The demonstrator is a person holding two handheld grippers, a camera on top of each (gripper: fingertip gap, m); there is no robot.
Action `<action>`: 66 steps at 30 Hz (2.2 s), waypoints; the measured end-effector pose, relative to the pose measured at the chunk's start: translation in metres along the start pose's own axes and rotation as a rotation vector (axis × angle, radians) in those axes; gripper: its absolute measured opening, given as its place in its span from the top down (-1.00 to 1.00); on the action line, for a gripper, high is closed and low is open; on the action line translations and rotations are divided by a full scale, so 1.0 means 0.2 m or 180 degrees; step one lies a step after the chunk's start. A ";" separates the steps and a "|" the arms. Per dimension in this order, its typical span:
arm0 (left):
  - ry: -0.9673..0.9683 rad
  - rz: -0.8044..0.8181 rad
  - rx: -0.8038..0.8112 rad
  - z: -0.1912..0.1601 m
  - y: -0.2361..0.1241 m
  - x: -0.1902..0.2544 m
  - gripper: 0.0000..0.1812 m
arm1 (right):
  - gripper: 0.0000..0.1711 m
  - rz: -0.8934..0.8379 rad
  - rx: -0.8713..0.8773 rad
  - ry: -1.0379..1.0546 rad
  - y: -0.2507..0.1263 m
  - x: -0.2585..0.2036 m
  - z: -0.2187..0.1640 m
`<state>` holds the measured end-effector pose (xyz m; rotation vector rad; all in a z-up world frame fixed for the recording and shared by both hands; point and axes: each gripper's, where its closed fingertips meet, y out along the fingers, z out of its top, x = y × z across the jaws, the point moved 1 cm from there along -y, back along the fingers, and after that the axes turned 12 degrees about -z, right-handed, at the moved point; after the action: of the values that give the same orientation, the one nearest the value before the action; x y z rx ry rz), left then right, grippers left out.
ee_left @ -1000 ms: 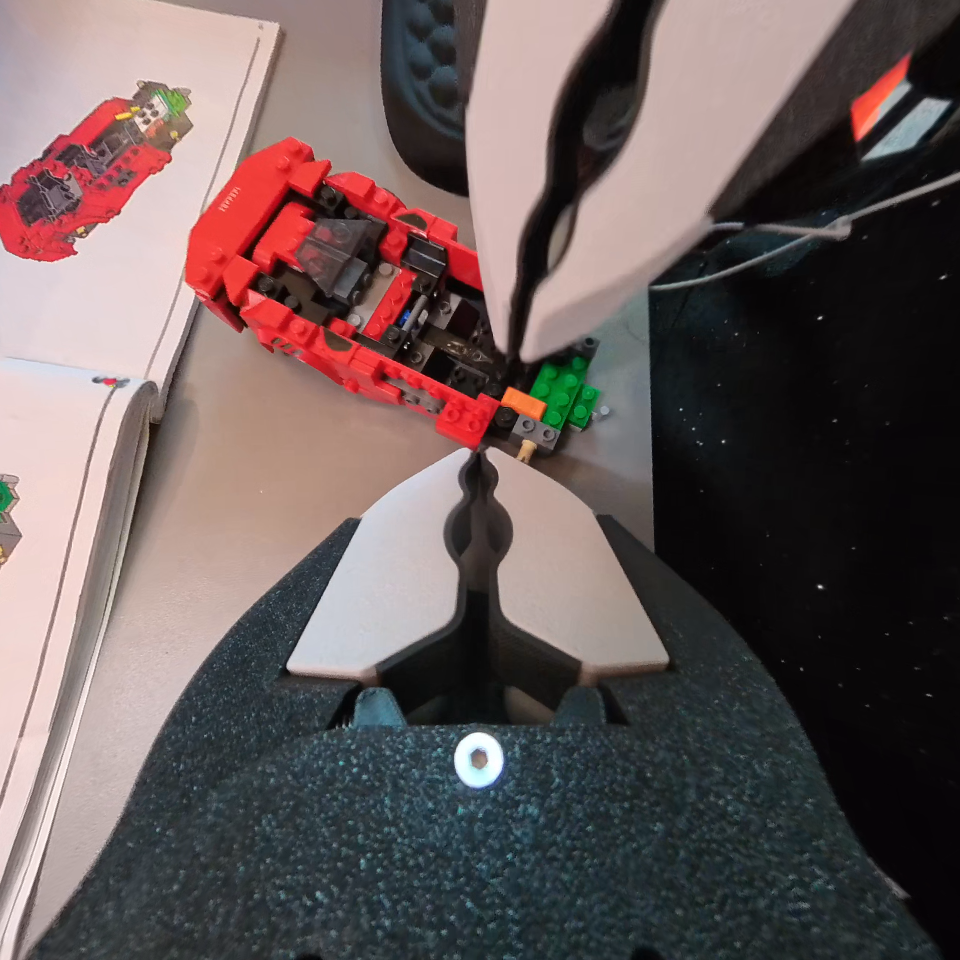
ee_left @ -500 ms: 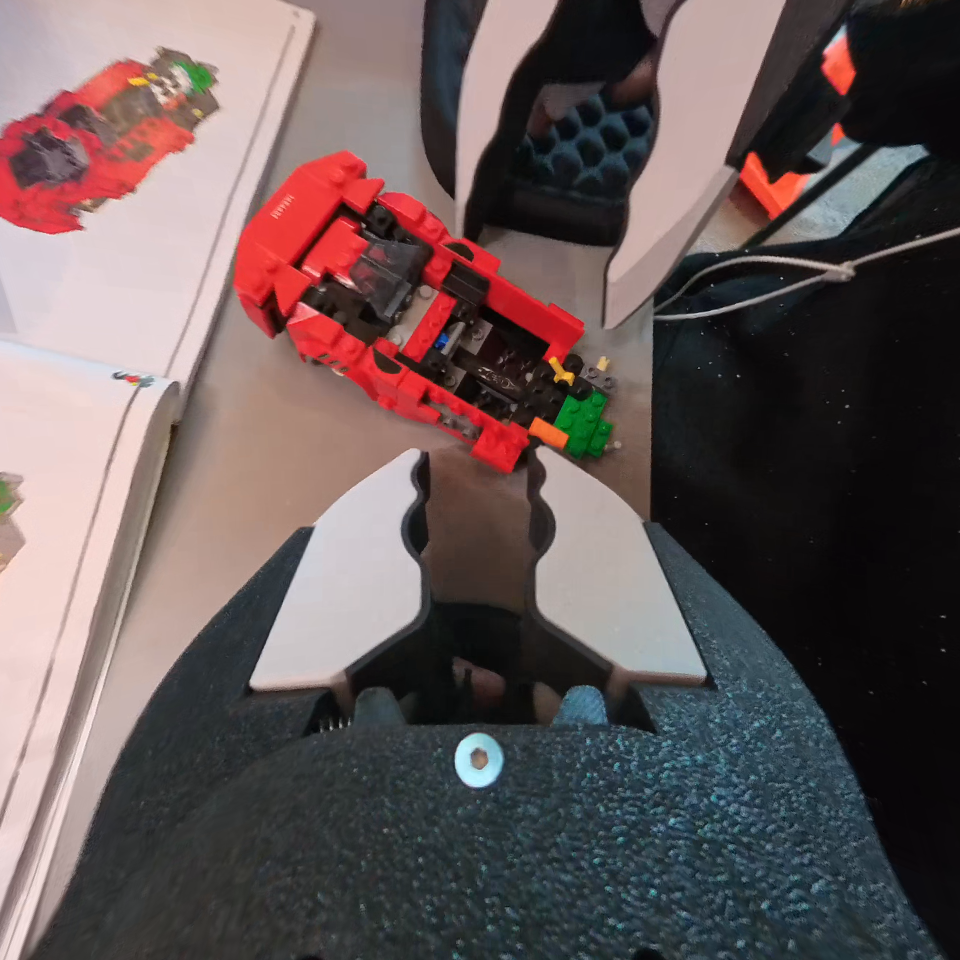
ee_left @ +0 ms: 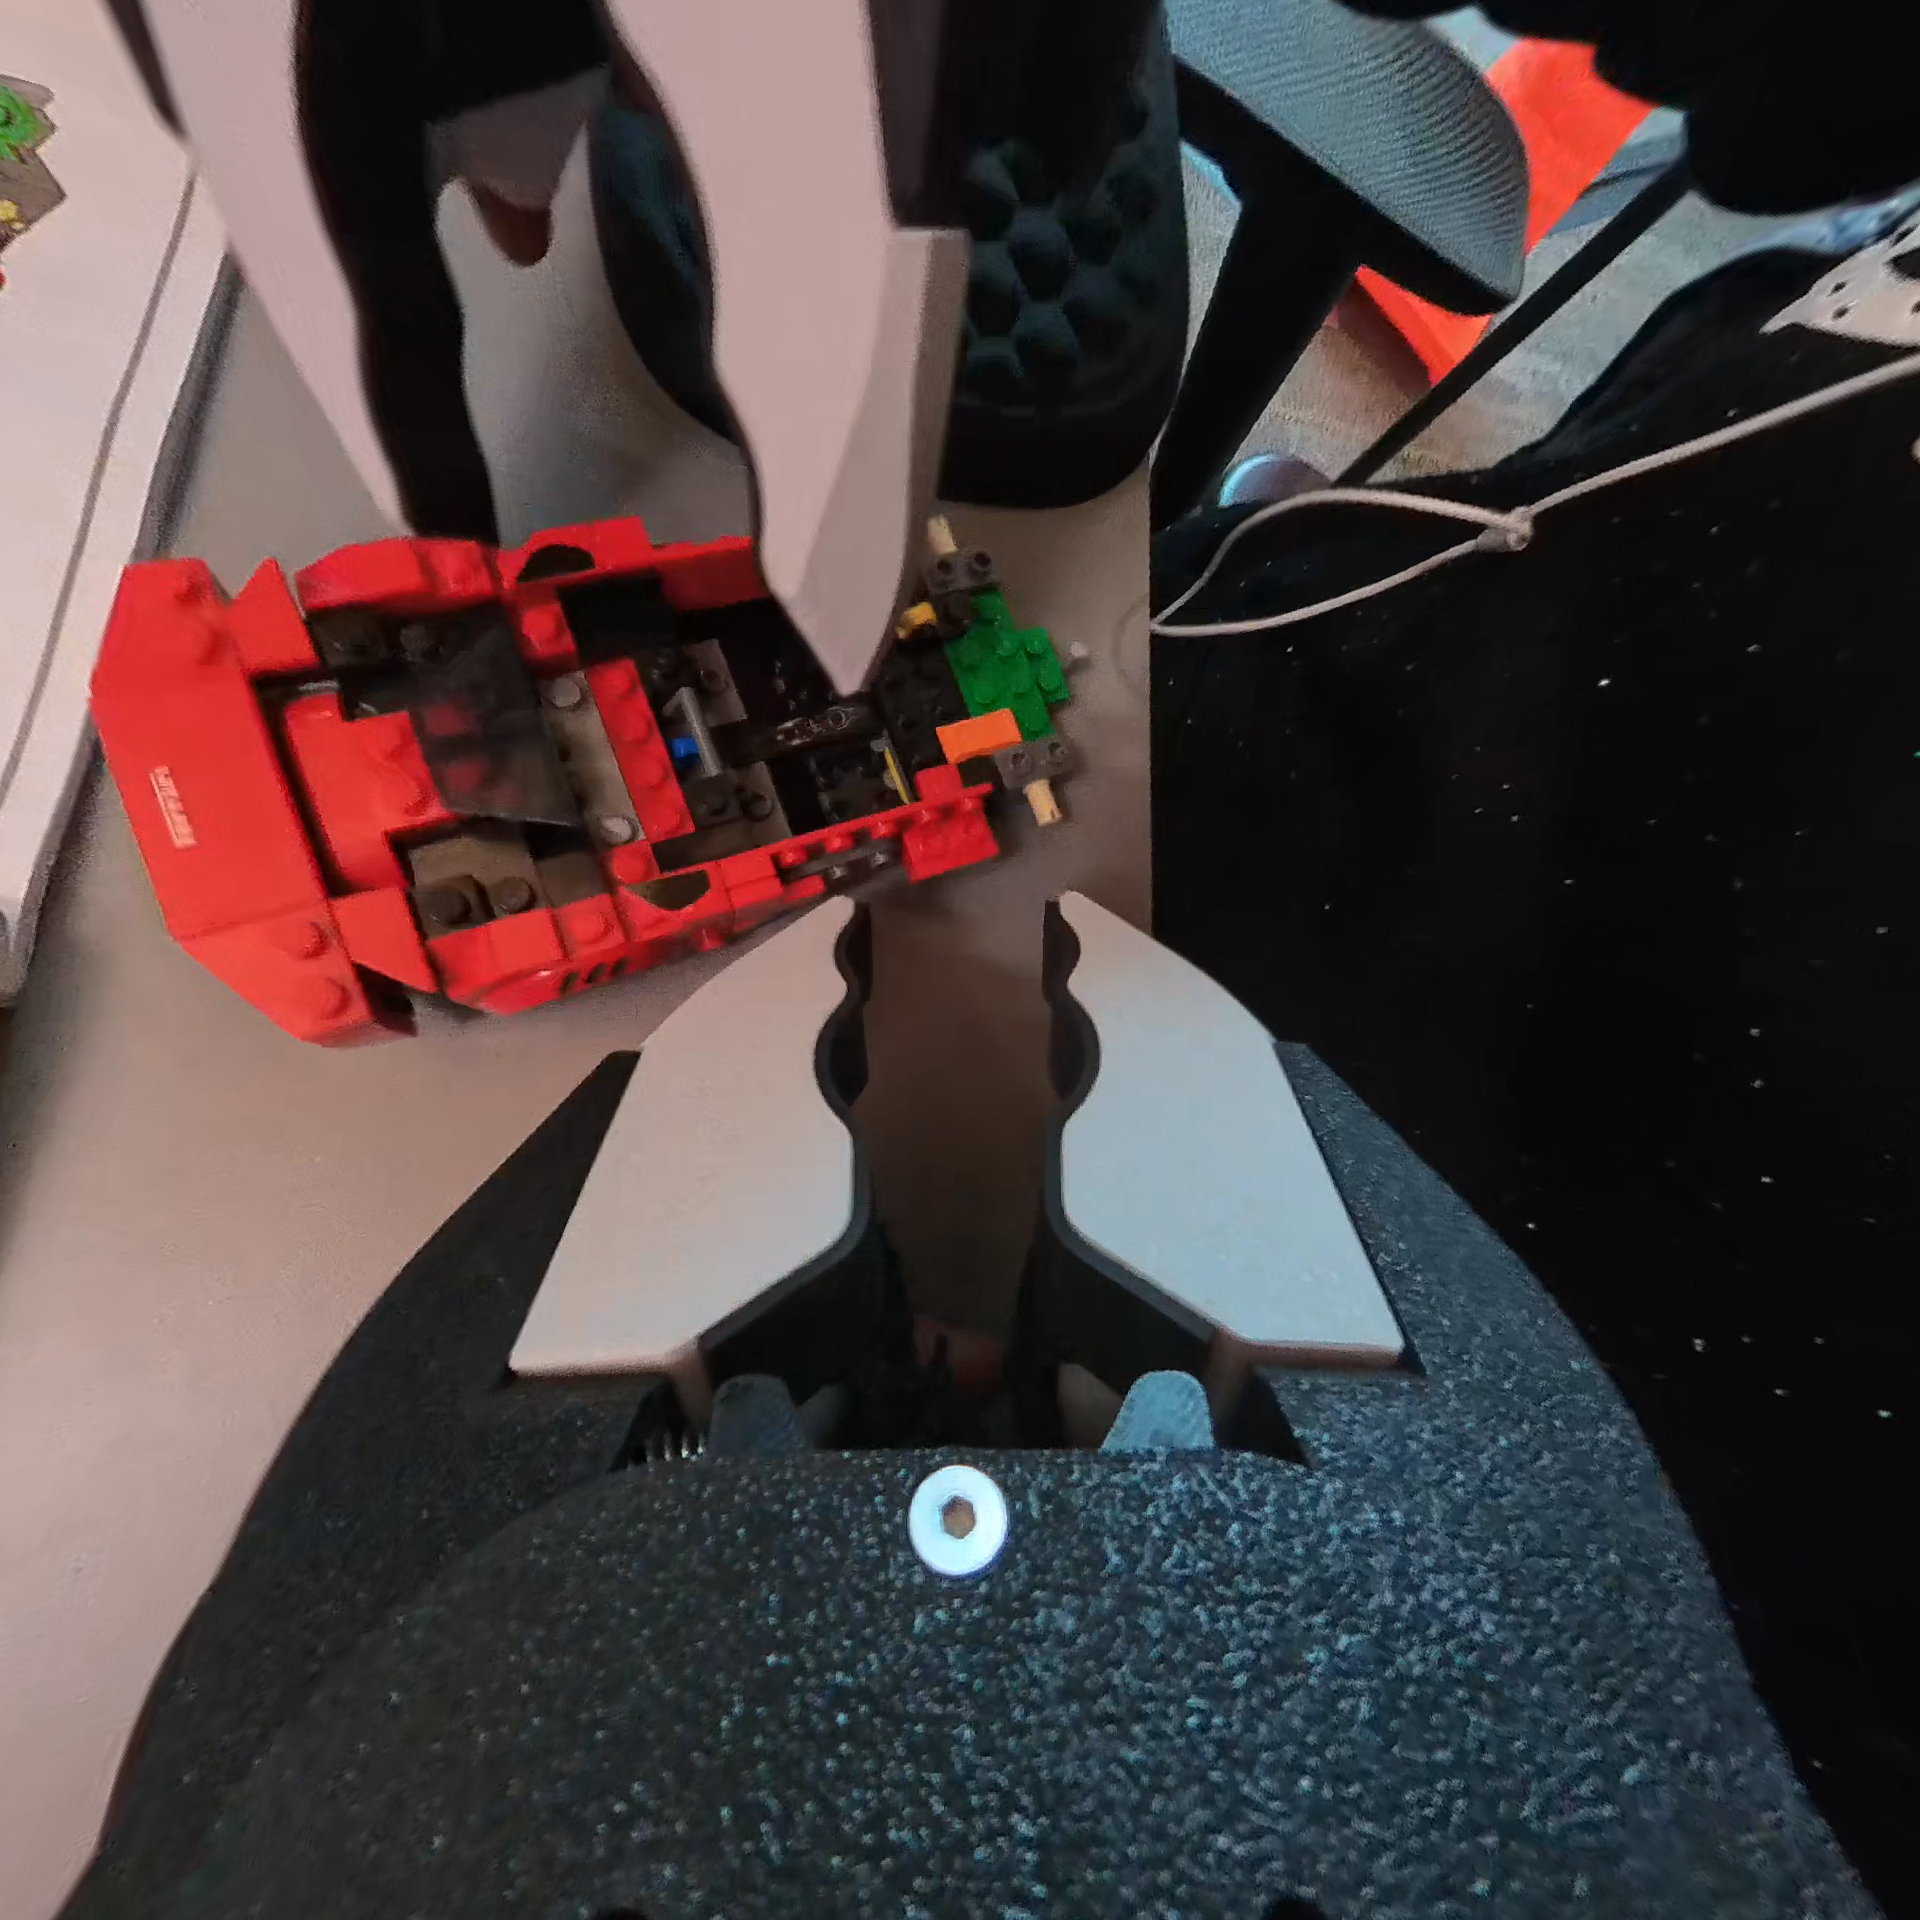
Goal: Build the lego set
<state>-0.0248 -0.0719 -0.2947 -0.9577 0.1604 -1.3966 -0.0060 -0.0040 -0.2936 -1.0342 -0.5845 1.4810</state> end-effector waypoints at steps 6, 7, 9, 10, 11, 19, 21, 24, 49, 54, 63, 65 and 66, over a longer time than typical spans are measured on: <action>-0.0103 0.0137 0.0008 -0.01 0.00 -0.01 0.68 | 0.30 0.0491 -0.0092 -0.0452 0.07 0.01 0.17; -0.0116 0.0156 0.0002 -0.01 0.00 -0.01 0.67 | 0.30 0.0524 -0.0103 -0.0522 0.09 0.02 0.20; -0.0147 0.0211 0.0053 0.00 0.01 -0.01 0.67 | 0.31 0.0529 -0.0130 -0.0662 0.12 0.03 0.25; -0.0175 0.0223 0.0094 0.01 0.01 -0.01 0.67 | 0.30 0.0502 -0.0148 -0.0725 0.12 0.04 0.27; -0.0200 0.0230 0.0128 0.02 0.01 -0.01 0.68 | 0.29 0.0477 -0.0185 -0.0784 0.12 0.05 0.27; -0.0138 0.0218 0.0265 0.08 0.07 0.04 0.72 | 0.33 -0.0038 0.0220 -0.0656 -0.14 0.21 0.11; -0.0114 0.0217 0.0167 0.09 0.11 0.04 0.73 | 0.44 -0.0200 0.0319 -0.0573 -0.19 0.24 0.03; -0.0113 0.0263 0.0110 0.11 0.16 0.02 0.80 | 0.58 -0.0405 0.0531 -0.0461 -0.23 0.26 -0.05; -0.0055 0.1630 0.1494 0.34 -0.61 -0.78 0.30 | -0.05 -0.1391 0.1745 -0.0082 -0.25 0.62 0.00; 0.0142 0.1838 0.1595 0.28 -0.62 -0.77 0.41 | -0.14 -0.1244 0.1797 -0.0028 -0.26 0.61 0.01; -0.0103 0.1784 0.1351 0.15 -0.61 -0.86 0.54 | -0.06 -0.0861 0.2440 0.0415 -0.39 0.63 0.05; -0.0056 0.1777 0.1183 0.14 -0.58 -0.86 0.59 | -0.05 -0.0765 0.2465 0.0503 -0.39 0.64 0.05; -0.0023 0.1779 0.1113 0.13 -0.57 -0.86 0.61 | -0.05 -0.0734 0.2469 0.0530 -0.39 0.64 0.05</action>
<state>-0.1333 0.1042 -0.2787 -0.5652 0.1569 -0.8661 0.0349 0.1368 -0.2577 -0.4506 0.0156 1.2354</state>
